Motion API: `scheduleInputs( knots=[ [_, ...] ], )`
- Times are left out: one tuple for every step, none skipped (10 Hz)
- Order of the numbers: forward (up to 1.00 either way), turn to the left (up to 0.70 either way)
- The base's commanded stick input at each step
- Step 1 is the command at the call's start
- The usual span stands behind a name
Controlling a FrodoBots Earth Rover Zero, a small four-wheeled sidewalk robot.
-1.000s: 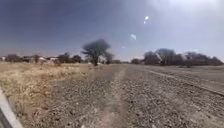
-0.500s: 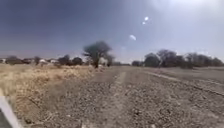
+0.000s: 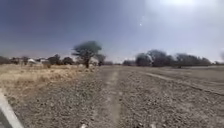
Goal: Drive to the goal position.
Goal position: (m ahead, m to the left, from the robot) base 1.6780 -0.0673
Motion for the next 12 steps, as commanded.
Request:
scheduleInputs(
  knots=[
    [0.70, 0.00],
    [0.70, 0.00],
    [0.70, 0.00],
    [0.70, 0.00],
    [0.70, 0.00],
    [0.70, 0.00],
    [0.70, 0.00],
    [0.70, 0.00],
    [0.70, 0.00],
    [0.70, 0.00],
    [0.70, 0.00],
    [0.70, 0.00]
  ],
)
